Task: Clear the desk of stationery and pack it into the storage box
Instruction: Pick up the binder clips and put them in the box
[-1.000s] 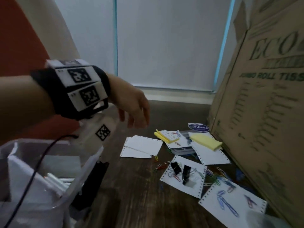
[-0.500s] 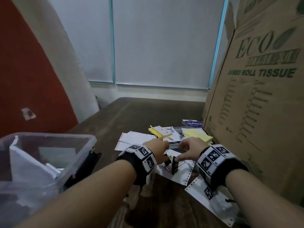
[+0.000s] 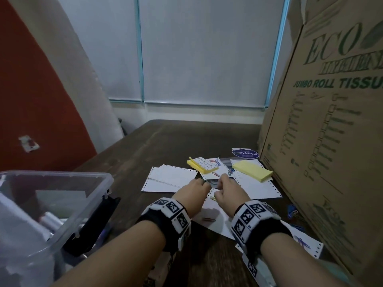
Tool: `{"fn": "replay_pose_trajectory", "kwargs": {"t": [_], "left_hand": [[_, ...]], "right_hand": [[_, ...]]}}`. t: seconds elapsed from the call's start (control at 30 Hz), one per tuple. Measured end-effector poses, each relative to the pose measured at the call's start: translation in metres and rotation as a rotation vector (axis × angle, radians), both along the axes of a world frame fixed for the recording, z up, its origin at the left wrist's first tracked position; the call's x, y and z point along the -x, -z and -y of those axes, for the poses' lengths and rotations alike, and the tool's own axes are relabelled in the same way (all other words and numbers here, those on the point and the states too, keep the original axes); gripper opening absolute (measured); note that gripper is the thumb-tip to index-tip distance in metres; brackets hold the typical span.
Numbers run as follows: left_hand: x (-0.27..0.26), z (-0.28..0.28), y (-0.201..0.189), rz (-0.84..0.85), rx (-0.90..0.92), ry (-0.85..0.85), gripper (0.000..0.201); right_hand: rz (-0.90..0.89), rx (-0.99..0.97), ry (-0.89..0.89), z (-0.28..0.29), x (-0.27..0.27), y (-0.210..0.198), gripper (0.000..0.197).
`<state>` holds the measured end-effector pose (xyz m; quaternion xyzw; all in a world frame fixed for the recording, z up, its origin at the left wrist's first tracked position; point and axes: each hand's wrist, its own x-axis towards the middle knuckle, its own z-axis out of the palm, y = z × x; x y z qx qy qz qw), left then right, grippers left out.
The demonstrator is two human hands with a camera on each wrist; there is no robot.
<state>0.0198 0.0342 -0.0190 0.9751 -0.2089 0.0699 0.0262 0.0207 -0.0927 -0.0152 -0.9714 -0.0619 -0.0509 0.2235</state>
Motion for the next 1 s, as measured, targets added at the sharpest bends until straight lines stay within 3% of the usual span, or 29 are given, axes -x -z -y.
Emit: {"fn": "replay_pose_trajectory", "kwargs": {"t": [0.13,0.23,0.3,0.37,0.5,0.6,0.7,0.83,1.0], "left_hand": [[0.004,0.000,-0.004,0.200,0.278,0.002,0.031],[0.006,0.000,-0.008,0.201,0.446,-0.041,0.038],[0.005,-0.001,-0.008,0.153,0.515,-0.029,0.040],[0.004,-0.001,-0.007,0.133,0.580,0.029,0.039],[0.006,-0.007,-0.008,0.170,0.810,0.058,0.004],[0.001,-0.018,-0.007,0.245,0.729,0.044,0.022],[0.003,-0.022,-0.005,0.143,0.685,0.056,0.034],[0.004,-0.012,0.001,0.031,0.420,0.051,0.023],[0.001,0.000,0.007,-0.067,0.053,-0.243,0.041]], "right_hand": [[0.068,-0.027,-0.013,0.001,0.003,-0.002,0.009],[0.054,0.001,-0.092,0.000,0.004,0.000,0.040],[0.109,-0.044,-0.134,-0.001,0.005,-0.001,0.050],[0.173,-0.065,-0.157,0.000,0.006,-0.002,0.038],[0.193,-0.167,-0.151,0.002,0.009,-0.005,0.011],[0.142,-0.123,-0.062,0.002,0.007,-0.005,0.028],[0.104,-0.132,-0.012,0.004,0.003,-0.003,0.028],[0.018,-0.088,-0.025,0.002,0.002,0.000,0.023],[-0.022,-0.037,0.009,0.003,0.003,0.000,0.022]]}}
